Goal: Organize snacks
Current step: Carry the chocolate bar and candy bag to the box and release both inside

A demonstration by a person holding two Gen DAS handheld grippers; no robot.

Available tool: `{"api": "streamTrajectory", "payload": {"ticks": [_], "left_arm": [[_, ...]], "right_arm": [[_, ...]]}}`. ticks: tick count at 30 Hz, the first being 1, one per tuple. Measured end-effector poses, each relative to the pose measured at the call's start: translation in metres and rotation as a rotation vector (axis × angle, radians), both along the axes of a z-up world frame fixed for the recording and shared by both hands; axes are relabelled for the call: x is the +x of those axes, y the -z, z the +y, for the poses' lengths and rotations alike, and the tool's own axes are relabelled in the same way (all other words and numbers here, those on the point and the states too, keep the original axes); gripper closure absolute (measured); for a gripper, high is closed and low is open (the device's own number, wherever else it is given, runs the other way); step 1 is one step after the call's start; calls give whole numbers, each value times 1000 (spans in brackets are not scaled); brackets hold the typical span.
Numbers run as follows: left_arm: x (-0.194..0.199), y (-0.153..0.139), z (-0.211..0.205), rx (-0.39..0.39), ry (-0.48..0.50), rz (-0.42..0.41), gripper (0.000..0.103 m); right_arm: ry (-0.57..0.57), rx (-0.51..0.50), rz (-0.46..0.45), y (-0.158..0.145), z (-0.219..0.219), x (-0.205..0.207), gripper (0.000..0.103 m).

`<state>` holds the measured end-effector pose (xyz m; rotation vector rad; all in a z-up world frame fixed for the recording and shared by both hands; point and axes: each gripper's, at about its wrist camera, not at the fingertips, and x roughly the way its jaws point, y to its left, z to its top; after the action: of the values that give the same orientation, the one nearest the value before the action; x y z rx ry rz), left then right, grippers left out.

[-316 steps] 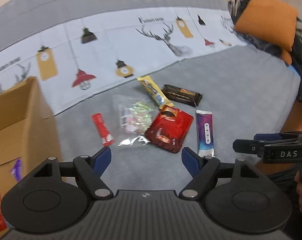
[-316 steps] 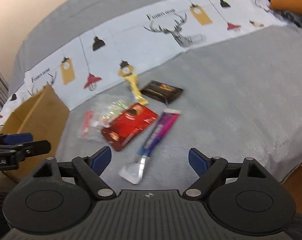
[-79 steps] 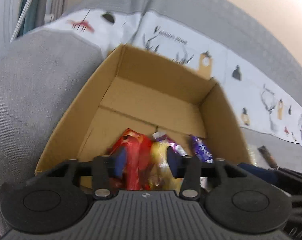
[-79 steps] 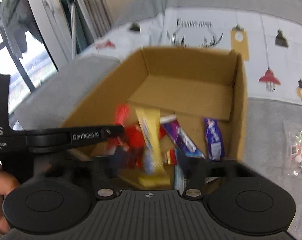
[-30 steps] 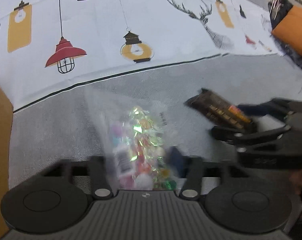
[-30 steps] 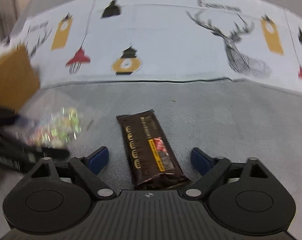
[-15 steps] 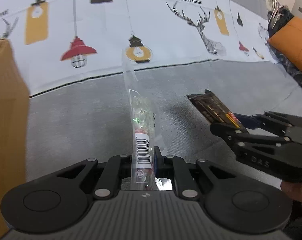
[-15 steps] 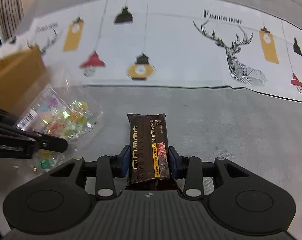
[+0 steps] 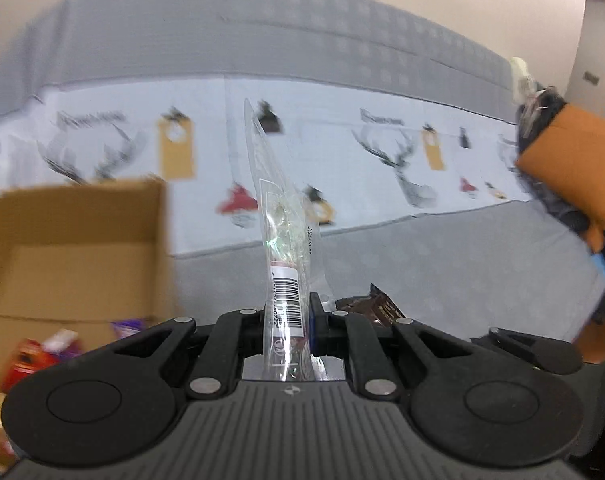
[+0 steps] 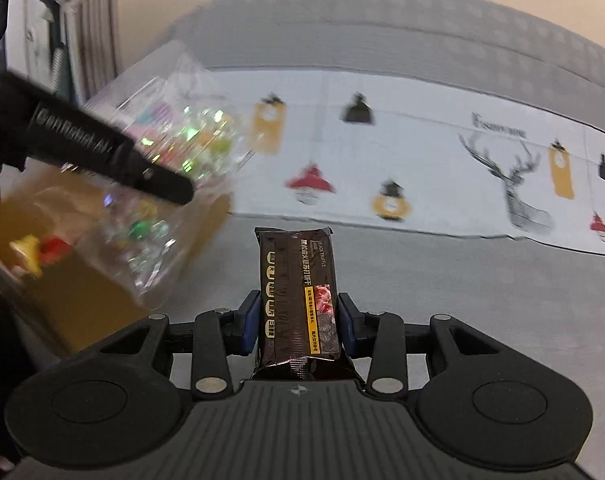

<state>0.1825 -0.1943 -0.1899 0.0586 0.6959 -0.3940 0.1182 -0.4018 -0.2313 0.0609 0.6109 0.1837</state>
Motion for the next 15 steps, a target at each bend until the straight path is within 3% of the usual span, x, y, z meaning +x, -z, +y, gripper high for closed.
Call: {"api": "streamTrajectory", "payload": {"ticks": [3, 8, 15], "left_arm": [[-11, -22, 28, 24, -42, -40, 90], [-22, -56, 84, -20, -108, -93, 89], [-26, -74, 159, -67, -197, -145, 89]], "right_arm": [[3, 79, -18, -22, 30, 2, 62], [-17, 216, -61, -65, 74, 13, 62], [-90, 245, -126, -114, 137, 29, 62]]}}
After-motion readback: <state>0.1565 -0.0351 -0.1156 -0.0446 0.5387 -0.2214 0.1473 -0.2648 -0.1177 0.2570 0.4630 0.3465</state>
